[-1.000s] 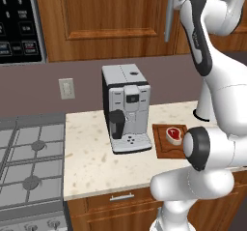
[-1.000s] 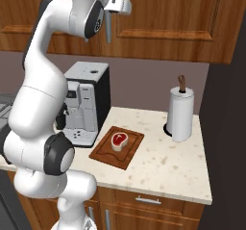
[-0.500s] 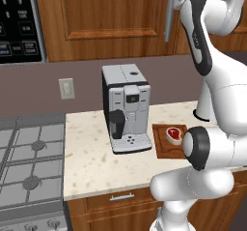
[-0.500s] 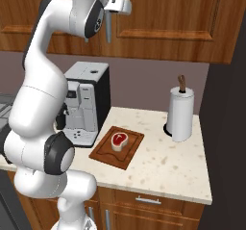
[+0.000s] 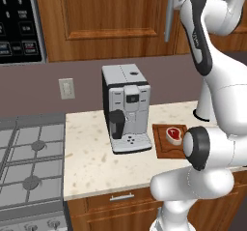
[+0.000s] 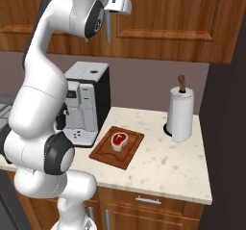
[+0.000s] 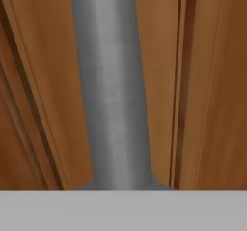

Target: Open the cabinet, retrieve the rolling pin, and place it next to the meat on the cutting board to prepare for tenderizing.

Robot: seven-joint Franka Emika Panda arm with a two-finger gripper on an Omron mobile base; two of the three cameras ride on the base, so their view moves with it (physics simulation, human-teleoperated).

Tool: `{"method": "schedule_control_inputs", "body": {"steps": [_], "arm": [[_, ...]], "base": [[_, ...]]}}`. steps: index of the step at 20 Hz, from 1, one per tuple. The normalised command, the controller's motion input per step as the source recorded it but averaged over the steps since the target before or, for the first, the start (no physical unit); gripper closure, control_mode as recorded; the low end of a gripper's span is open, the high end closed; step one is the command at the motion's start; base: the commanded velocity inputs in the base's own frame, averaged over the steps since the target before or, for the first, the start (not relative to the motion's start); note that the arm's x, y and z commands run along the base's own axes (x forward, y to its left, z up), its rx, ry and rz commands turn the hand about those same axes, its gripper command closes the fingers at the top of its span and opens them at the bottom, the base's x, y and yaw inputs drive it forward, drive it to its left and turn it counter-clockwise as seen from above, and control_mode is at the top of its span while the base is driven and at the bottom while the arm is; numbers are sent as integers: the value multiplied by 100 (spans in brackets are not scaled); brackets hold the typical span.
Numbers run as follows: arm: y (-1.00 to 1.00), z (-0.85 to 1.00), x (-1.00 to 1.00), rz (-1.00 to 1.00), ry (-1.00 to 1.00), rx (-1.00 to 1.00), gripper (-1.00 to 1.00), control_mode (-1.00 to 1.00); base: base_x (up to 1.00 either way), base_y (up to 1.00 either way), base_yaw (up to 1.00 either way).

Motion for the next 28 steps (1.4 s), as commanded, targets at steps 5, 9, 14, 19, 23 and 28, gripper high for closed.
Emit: {"method": "schedule_control_inputs", "body": {"steps": [5,9,14,19,23,28], "arm": [[0,-17,-6,7,0,-1,100,-100],[-5,-14,-43,12,0,0,100,-100],[-13,-5,-56,10,0,0,100,-100],[-39,-8,-72,10,-3,0,100,-100],[-56,-14,-84,9,-10,0,100,-100],[-61,-20,-92,7,-19,2,100,-100]], "base": [[0,0,0],[0,0,0],[0,0,0],[0,0,0],[0,0,0],[0,0,0]]}}
